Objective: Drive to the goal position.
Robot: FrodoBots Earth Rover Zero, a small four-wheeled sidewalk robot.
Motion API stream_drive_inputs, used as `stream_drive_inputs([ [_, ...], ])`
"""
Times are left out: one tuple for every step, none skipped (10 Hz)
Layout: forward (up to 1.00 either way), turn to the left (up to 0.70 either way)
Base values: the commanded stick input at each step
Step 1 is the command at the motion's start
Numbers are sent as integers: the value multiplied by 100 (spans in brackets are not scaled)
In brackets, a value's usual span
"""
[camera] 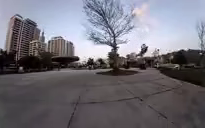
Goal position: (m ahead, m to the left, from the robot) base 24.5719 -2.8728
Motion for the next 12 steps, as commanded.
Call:
stream_drive_inputs([
  [100,0],
  [100,0],
  [100,0],
  [100,28],
  [100,40],
  [100,40],
  [100,40],
  [100,40],
  [100,40],
  [100,40],
  [100,40],
  [100,40],
])
